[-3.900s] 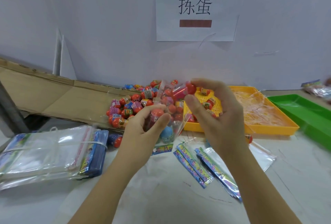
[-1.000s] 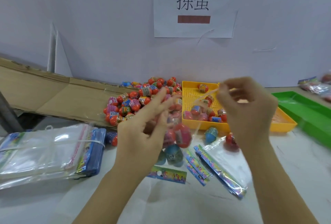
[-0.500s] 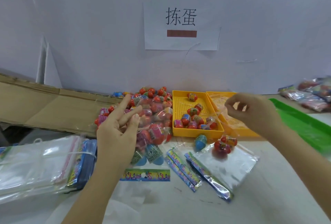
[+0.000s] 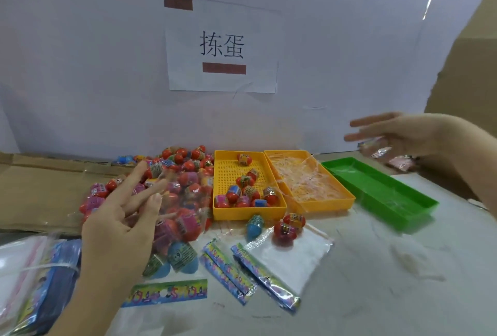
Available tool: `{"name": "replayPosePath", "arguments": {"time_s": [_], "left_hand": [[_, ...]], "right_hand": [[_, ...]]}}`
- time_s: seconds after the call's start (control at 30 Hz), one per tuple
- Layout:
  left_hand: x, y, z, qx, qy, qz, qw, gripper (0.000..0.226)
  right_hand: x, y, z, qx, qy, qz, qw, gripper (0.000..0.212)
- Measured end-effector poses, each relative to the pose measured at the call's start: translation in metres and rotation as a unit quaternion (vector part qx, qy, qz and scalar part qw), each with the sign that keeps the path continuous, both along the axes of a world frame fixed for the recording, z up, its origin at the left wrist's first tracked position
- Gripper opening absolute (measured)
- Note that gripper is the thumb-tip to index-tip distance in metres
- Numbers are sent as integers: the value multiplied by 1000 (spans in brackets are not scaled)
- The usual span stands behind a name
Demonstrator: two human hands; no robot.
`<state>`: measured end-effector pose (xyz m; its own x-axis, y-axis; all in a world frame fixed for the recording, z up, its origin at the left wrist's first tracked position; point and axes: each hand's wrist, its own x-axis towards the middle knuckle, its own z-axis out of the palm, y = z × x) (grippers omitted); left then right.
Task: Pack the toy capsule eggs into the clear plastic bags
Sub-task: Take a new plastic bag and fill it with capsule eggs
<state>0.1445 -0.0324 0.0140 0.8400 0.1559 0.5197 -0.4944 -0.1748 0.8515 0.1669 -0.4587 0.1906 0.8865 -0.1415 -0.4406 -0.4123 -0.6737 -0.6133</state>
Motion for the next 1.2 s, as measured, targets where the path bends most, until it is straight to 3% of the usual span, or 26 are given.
{"name": "replayPosePath", "arguments": {"time_s": [0.03,0.07,0.1,0.17,0.2,0.23,0.3,0.33,0.4,0.5,0.63,0.73,0.93,1.2], "left_hand": [[-3,-1,2,-2,-4,-4,1000,55],[-4,-2,5,-4,-7,-10,1000,54],[-6,-4,7,-8,-9,-18,1000,53],[-9,-7,10,-48,-10,-33,998,54],[-9,-8,11,-75,-9,-38,996,54],[-10,-8,12,-96,-6,-43,994,54],[-12,-11,14,-133,10,-55,990,55],[-12,-12,15,-150,21,-59,987,55],[-11,-13,15,-172,44,-62,982,52],[-8,-11,14,-191,61,-55,978,49],[-4,-8,16,-232,81,-25,969,63],[1,-6,17,-275,150,-42,949,57],[2,1,19,-275,196,-107,935,17],[-4,-3,20,-285,179,-111,935,18]], "right_hand": [[-14,4,-5,-133,39,18,990,33],[-23,4,-13,-194,106,50,974,23],[-26,6,-18,-168,128,59,976,21],[-20,19,-24,80,-22,20,996,34],[-24,36,-27,188,-116,2,975,39],[-29,57,-33,202,-202,-6,958,41],[-39,106,-52,128,-288,12,949,47],[-43,131,-65,155,-281,41,946,54],[-48,177,-88,240,-181,125,945,66],[-47,225,-112,270,-108,191,938,74],[-37,259,-127,327,-210,105,916,44],[-31,263,-135,388,-244,65,887,31],[-25,265,-152,440,-246,30,863,35],[-28,258,-157,413,-286,14,865,46]]}}
